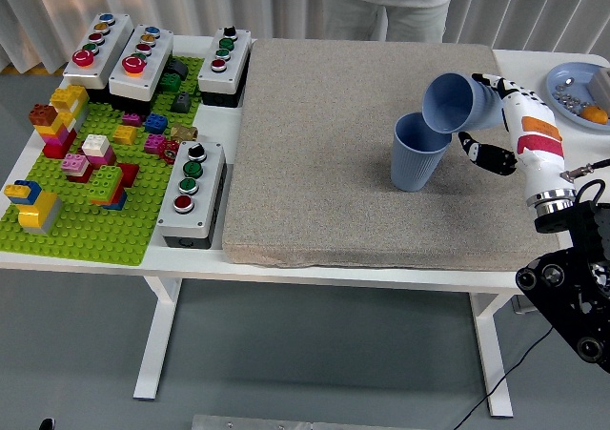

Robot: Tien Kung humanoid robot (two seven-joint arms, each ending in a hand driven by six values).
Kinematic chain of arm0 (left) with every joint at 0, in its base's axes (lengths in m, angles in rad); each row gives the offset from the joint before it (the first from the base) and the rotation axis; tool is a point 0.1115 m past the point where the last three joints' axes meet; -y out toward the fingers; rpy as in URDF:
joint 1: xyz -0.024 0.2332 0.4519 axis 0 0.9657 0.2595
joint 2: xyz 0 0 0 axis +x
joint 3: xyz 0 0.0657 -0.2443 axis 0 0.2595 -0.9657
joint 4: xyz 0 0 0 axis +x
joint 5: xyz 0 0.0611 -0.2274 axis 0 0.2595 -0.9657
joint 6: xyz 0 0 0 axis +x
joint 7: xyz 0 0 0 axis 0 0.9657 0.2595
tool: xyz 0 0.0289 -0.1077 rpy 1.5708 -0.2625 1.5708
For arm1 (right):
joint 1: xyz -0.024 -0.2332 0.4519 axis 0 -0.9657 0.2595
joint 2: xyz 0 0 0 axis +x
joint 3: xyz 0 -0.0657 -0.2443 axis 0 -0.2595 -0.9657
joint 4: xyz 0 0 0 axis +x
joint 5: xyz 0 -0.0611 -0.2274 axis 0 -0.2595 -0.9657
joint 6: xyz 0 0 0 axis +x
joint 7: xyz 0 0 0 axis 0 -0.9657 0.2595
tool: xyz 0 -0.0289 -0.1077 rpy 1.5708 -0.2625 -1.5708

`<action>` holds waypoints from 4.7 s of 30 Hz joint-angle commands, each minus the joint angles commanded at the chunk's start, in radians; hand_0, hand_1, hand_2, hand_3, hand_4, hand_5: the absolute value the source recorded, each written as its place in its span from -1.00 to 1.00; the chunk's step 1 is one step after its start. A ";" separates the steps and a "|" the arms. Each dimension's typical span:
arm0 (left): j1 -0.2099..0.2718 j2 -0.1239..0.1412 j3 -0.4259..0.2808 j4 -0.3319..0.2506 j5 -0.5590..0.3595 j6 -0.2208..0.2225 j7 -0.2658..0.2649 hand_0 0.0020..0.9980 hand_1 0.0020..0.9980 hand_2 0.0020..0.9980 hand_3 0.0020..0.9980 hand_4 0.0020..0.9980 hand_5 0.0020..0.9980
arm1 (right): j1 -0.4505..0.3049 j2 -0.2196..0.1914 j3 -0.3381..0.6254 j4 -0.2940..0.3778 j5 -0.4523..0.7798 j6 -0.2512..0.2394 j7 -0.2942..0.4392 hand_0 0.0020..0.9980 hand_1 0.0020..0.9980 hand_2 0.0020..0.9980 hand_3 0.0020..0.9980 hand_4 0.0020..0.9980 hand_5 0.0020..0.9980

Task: Pick cup pour cup place

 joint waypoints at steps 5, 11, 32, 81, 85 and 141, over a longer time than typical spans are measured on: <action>0.000 0.000 0.001 0.000 -0.002 0.000 -0.001 0.40 0.34 0.47 0.35 -0.04 0.93 | 0.004 -0.001 -0.003 -0.009 0.001 -0.002 0.002 0.71 0.41 0.24 0.37 0.47 -0.58; -0.004 -0.001 -0.001 0.000 0.000 0.000 -0.002 0.40 0.34 0.47 0.35 -0.04 0.94 | 0.009 -0.005 -0.001 -0.013 -0.004 -0.003 0.001 0.71 0.41 0.24 0.37 0.47 -0.59; -0.007 -0.001 -0.009 0.000 0.007 0.000 0.000 0.40 0.34 0.47 0.35 -0.04 0.94 | 0.025 -0.025 -0.009 -0.007 -0.031 -0.011 -0.019 0.71 0.41 0.25 0.37 0.45 -0.60; -0.002 0.001 -0.009 0.000 0.007 0.000 0.001 0.40 0.34 0.47 0.35 -0.04 0.94 | 0.070 -0.075 -0.086 0.021 -0.153 -0.010 -0.135 0.76 0.44 0.26 0.35 0.46 -0.63; -0.002 0.001 -0.009 0.000 0.007 0.000 0.002 0.40 0.34 0.47 0.35 -0.04 0.94 | 0.071 -0.076 -0.087 0.023 -0.160 -0.014 -0.144 0.77 0.45 0.26 0.34 0.46 -0.63; -0.001 0.003 -0.006 0.000 0.005 0.000 0.003 0.40 0.33 0.47 0.35 -0.04 0.93 | 0.070 -0.086 -0.120 0.093 -0.219 -0.009 -0.228 0.80 0.47 0.29 0.32 0.44 -0.78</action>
